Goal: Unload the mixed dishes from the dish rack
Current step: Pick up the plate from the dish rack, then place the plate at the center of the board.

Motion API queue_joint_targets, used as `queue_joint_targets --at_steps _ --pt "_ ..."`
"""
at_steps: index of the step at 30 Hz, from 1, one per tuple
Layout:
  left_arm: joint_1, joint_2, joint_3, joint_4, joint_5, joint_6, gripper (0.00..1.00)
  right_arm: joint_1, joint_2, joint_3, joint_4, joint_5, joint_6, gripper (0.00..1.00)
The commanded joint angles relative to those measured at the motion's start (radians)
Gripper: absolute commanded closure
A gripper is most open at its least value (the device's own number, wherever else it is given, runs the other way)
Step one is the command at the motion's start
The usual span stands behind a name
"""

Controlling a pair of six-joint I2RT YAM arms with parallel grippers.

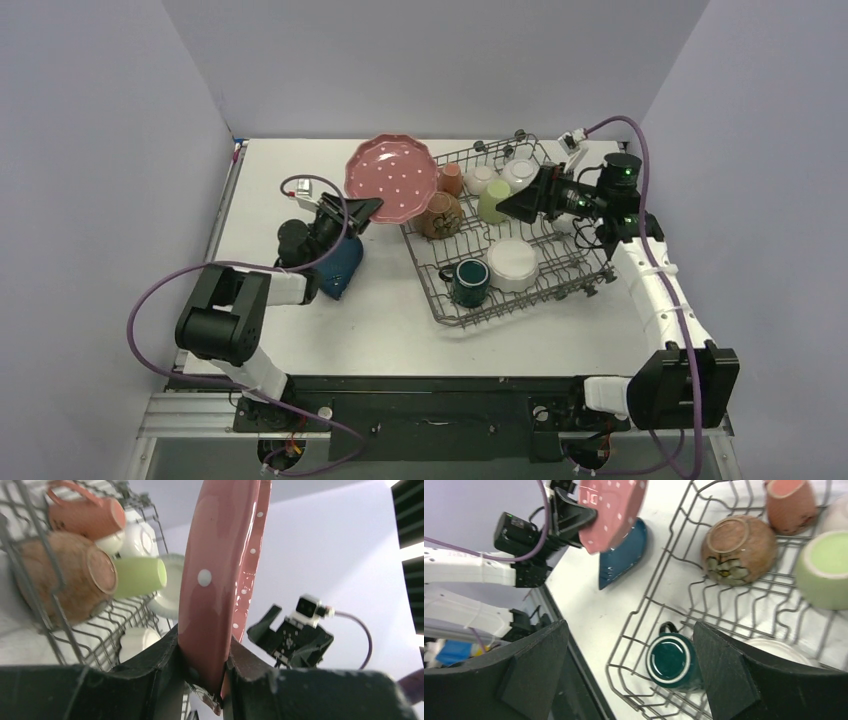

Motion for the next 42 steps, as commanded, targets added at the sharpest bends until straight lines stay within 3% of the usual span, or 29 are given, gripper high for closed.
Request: queue_joint_targets --at_steps 1,7,19,31,42 --pt "0.103 -0.093 0.040 0.096 0.017 -0.019 1.00 -0.070 -0.089 -0.038 -0.014 -0.001 -0.158 0.10" --pt "0.188 -0.088 0.091 -0.074 -0.003 0.040 1.00 -0.168 -0.178 -0.086 -0.093 0.039 -0.310 0.10" --pt "0.304 0.075 0.297 -0.317 -0.084 0.138 1.00 -0.194 -0.218 -0.116 -0.128 0.019 -0.373 0.10" --pt "0.326 0.317 0.585 -0.535 -0.047 0.222 1.00 -0.196 -0.228 -0.119 -0.132 0.014 -0.378 0.10" --pt "0.325 0.458 0.682 -0.606 0.001 0.246 0.98 -0.209 -0.228 -0.122 -0.131 0.013 -0.378 0.10"
